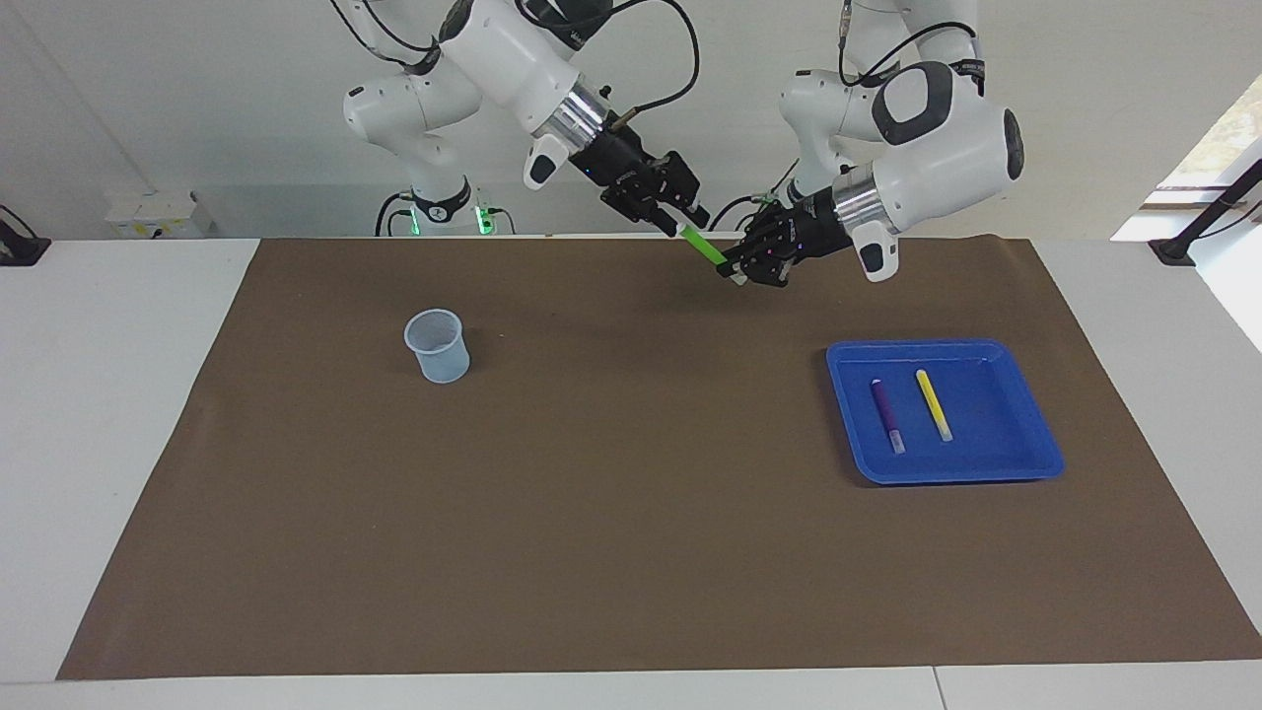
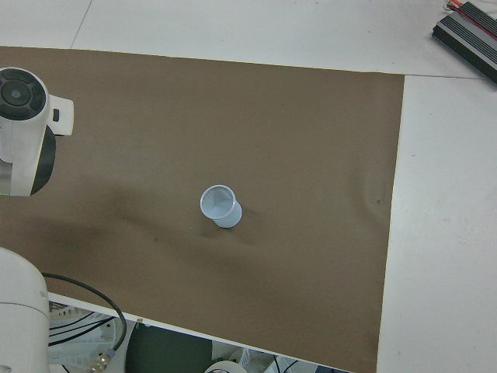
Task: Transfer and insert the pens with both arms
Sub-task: 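Grasp the green pen with the right gripper, open the left gripper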
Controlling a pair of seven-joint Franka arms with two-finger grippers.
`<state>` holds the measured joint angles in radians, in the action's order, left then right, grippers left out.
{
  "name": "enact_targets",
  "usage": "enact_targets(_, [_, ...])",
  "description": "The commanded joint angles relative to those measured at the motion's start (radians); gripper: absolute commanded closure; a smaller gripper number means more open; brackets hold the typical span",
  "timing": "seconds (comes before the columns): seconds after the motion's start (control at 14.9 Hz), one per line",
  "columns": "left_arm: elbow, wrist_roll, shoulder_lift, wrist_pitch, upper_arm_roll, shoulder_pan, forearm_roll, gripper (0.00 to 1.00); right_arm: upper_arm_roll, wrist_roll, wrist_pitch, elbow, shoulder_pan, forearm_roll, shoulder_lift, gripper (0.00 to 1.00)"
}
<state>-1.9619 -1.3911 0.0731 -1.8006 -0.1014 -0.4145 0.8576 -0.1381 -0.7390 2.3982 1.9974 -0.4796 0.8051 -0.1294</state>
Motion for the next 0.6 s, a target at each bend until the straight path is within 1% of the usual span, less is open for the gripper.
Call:
enact_targets(0.0, [-0.04, -0.014, 0.042, -0.025, -0.008, -0.015, 0.021, 1.0, -0.005, 0.027, 0.009, -0.012, 0.01, 0.009, 0.014, 0.53])
enact_targets(0.07, [-0.04, -0.014, 0.042, -0.026, -0.008, -0.015, 0.021, 1.0, -0.005, 0.027, 0.009, -0.012, 0.01, 0.009, 0.013, 0.55])
enact_targets(0.13, [-0.04, -0.014, 0.042, -0.026, -0.008, -0.013, 0.021, 1.0, -0.005, 0.027, 0.009, -0.012, 0.009, 0.009, 0.013, 0.62])
enact_targets(0.34, [-0.04, -0.014, 0.042, -0.026, -0.008, -0.015, 0.023, 1.0, -0.005, 0.029, 0.003, -0.011, 0.007, 0.008, 0.01, 0.94])
enact_targets(0.4, [-0.04, -0.016, 0.042, -0.026, -0.008, -0.015, 0.023, 1.0, -0.005, 0.042, -0.005, -0.011, 0.007, 0.008, 0.01, 1.0])
enact_targets(0.54, [-0.04, -0.016, 0.042, -0.028, -0.008, -0.015, 0.024, 1.0, -0.005, 0.07, -0.019, -0.011, 0.01, 0.006, 0.01, 1.0])
